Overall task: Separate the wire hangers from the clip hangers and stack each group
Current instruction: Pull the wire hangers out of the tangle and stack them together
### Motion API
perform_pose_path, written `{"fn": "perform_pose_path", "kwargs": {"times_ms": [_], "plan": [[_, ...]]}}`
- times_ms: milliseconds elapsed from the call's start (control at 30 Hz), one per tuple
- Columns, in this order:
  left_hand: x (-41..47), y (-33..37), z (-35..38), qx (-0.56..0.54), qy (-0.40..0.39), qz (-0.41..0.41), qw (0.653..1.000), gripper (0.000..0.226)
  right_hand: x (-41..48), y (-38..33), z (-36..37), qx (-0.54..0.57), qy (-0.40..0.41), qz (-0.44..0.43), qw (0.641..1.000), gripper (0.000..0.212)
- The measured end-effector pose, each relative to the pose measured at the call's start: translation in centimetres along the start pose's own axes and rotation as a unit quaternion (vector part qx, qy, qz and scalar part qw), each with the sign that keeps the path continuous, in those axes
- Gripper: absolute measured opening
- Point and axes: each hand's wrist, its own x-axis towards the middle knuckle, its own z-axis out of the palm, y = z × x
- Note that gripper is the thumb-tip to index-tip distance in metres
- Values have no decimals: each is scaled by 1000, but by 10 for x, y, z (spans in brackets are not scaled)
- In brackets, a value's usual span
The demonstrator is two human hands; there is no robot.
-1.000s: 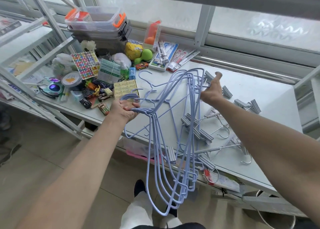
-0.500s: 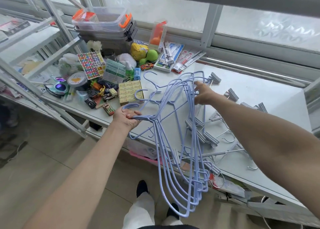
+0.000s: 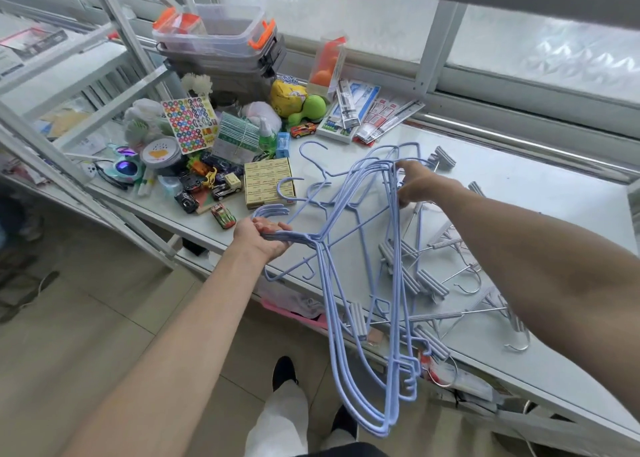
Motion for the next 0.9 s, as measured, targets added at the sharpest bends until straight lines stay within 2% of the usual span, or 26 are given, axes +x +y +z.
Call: {"fn": "perform_pose_path", "kwargs": {"times_ms": [200, 333, 500, 600, 767, 900], "plan": [[-1, -2, 0, -11, 18, -1, 1000, 66, 6, 4, 7, 50, 12, 23, 998, 82], [-4, -3, 1, -6, 24, -1, 1000, 58, 6, 1, 9, 110, 17, 36, 993, 73], [-4, -3, -1, -1, 29, -1, 1000, 53, 2, 0, 6, 140, 36, 30, 989, 48], [-4, -5, -2, -2, 24, 2, 1000, 52, 0, 3, 1, 95, 51, 12, 994, 39], [-6, -9, 1, -7, 4, 9, 1000, 51, -4, 2, -7, -49, 67, -32, 996, 29], [-6, -7, 4, -1, 14, 4, 1000, 56, -4, -2, -3, -88, 59, -51, 993, 28]]}}
